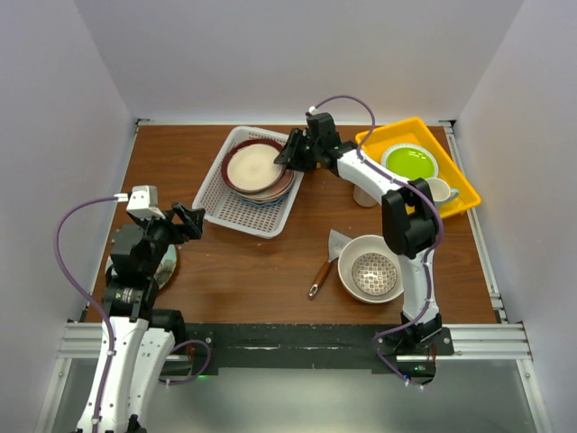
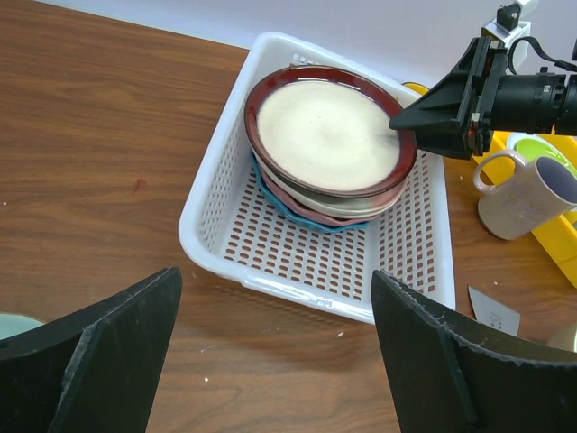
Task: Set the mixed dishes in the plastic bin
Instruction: Place the plate in the plastic bin, then pick up the plate from the corner of the board.
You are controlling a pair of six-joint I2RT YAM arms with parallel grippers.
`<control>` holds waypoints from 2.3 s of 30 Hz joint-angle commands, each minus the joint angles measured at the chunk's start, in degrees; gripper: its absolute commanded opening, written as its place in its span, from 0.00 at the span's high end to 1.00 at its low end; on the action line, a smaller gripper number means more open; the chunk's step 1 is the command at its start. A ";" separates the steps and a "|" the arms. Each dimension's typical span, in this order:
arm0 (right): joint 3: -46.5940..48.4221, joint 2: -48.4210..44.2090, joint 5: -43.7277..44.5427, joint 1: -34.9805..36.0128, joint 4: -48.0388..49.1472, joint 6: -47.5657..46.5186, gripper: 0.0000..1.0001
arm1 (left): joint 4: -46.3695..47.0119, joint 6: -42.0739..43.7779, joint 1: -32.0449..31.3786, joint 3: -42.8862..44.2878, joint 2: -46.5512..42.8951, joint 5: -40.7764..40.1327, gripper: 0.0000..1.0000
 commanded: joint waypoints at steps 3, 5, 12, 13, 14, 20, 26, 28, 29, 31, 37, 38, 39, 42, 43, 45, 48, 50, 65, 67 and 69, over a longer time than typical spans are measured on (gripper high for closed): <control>2.44 -3.73 1.95 0.40 2.07 -3.18 0.50 | 3.09 1.41 -0.24 -0.14 -0.40 0.09 0.09; 2.62 -3.91 2.39 0.31 1.90 -4.32 0.48 | 3.09 1.41 -0.24 -0.14 -0.40 0.09 0.09; 2.44 -4.78 4.24 0.49 0.75 -7.31 0.47 | 3.09 1.33 -0.24 -0.23 -0.31 -0.08 0.09; 2.35 -5.13 4.50 0.58 0.67 -7.57 0.47 | 3.09 1.33 -0.24 -0.23 -0.40 0.01 0.09; 2.27 -5.22 4.85 0.66 0.49 -7.84 0.46 | 3.00 1.33 -0.24 -0.23 -0.23 0.01 0.09; 1.21 -7.85 5.04 0.84 0.40 -10.73 0.45 | 3.17 1.06 -0.24 -0.41 0.39 -0.08 0.09; -2.56 -13.21 1.70 0.84 2.86 -14.51 0.45 | 3.00 0.89 -0.16 -0.50 1.09 -0.17 0.09; -3.88 -14.88 -0.23 0.84 3.82 -16.80 0.45 | 2.91 0.71 -0.16 -0.50 1.44 -0.34 0.09; -5.54 -15.94 -0.94 0.84 4.35 -17.59 0.45 | 2.74 0.71 -0.16 -0.32 1.70 -0.61 0.09; -7.57 -19.36 -5.23 0.75 6.11 -20.22 0.44 | 2.47 0.62 -0.16 -0.32 2.14 -0.87 0.09; -16.09 -30.07 -19.03 0.84 11.56 -29.10 0.38 | 1.50 0.18 -0.15 0.03 3.37 -2.80 0.09; -17.67 -31.40 -21.31 0.75 11.91 -30.50 0.37 | 1.33 -0.16 -0.07 0.21 3.55 -3.50 0.09; -18.56 -32.55 -23.42 0.84 12.26 -33.30 0.34 | 1.24 -0.43 -0.15 0.29 3.64 -3.94 0.09; -21.72 -36.95 -29.84 0.75 12.97 -36.91 0.30 | 0.54 -1.13 -0.07 0.56 4.17 -5.79 0.09; -22.25 -38.78 -32.04 0.75 12.97 -37.63 0.26 | -0.25 -1.31 -0.07 0.73 4.78 -6.49 0.09; -24.27 -40.55 -33.81 0.67 13.06 -39.47 0.24 | -0.95 -1.84 -0.07 1.17 5.48 -7.38 0.09; -27.26 -44.15 -35.48 0.66 13.06 -42.20 0.15 | -2.71 -2.98 -0.07 1.70 7.06 -12.02 0.09; -29.19 -46.08 -35.92 0.32 14.81 -43.34 0.12 | -4.64 -4.12 -0.07 2.31 9.00 -15.97 0.09; -36.41 -49.17 -39.18 -2.15 22.64 -40.01 0.09 | -11.59 -11.24 -0.07 6.01 32.37 -31.98 0.29; -36.76 -49.26 -39.35 -2.23 22.99 -39.83 0.09 | -12.56 -11.85 -0.07 6.97 35.97 -33.82 0.33; -36.93 -49.35 -39.53 -2.41 23.16 -39.66 0.09 | -13.52 -12.47 -0.15 7.67 39.22 -35.15 0.39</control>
